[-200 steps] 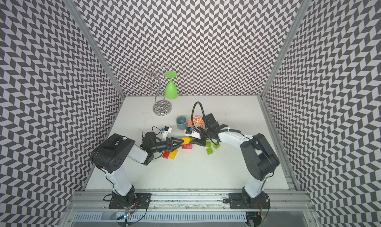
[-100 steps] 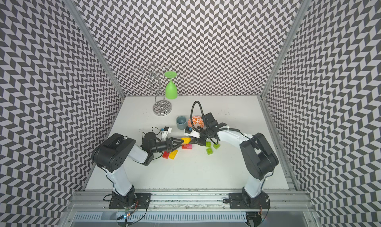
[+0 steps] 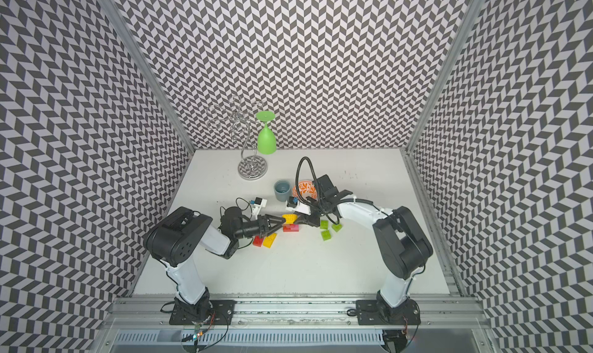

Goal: Assemble the letter s with lego
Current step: Assemble the lego brick with the lego brick.

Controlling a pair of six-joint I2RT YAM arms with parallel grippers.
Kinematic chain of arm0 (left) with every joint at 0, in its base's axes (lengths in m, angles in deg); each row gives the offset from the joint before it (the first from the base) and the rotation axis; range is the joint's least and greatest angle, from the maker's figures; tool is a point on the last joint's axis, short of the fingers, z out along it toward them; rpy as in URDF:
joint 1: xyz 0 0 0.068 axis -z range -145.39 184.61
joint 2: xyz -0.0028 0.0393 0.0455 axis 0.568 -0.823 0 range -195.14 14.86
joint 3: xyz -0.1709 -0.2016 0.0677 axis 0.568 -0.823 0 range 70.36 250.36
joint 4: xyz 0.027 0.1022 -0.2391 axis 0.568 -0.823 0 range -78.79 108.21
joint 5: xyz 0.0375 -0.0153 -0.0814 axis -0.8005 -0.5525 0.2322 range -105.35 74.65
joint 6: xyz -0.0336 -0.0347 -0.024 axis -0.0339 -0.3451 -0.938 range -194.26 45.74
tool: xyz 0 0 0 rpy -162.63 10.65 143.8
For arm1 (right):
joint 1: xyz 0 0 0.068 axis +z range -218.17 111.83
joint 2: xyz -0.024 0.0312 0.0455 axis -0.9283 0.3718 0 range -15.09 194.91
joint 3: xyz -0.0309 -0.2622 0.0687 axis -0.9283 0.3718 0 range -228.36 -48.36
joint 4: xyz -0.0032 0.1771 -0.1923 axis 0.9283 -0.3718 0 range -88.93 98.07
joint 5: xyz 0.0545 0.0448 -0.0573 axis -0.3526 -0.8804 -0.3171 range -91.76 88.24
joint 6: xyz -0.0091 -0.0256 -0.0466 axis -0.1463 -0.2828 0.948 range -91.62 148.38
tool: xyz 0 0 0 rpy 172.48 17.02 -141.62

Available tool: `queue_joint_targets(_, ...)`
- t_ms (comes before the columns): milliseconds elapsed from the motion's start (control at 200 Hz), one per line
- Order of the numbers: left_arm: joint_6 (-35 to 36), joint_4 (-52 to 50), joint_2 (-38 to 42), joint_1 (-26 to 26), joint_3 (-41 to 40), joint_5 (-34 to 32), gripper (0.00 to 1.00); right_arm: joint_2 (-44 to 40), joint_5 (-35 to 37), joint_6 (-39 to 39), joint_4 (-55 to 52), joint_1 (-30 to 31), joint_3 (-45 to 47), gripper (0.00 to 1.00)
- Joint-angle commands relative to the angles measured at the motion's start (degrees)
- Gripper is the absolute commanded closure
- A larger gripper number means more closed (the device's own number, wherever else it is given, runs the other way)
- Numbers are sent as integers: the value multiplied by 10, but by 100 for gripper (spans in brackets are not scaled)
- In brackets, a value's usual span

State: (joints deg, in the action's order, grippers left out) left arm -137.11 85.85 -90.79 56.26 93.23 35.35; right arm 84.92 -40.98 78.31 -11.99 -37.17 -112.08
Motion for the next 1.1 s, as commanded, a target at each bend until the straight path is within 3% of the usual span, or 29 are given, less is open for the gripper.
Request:
queue_joint_targets(0, 21, -76, -22, -2, -26, -11, 54, 2, 4, -8, 12, -3, -23, 72)
queue_joint_targets(265, 23, -81, -19, -3, -26, -11, 53, -1, 9, -13, 14, -3, -25, 66)
queue_joint_targets(616, 33, -120, 13, -10, -22, -20, 36, -11, 14, -25, 31, -3, -16, 51)
queue_joint_targets(776, 62, -188, 58, -12, -5, -33, 31, -12, 15, -29, 34, -3, -16, 49)
queue_joint_targets(1092, 64, -209, 88, -16, -7, -31, 27, -53, 33, -47, 65, -8, 0, 48)
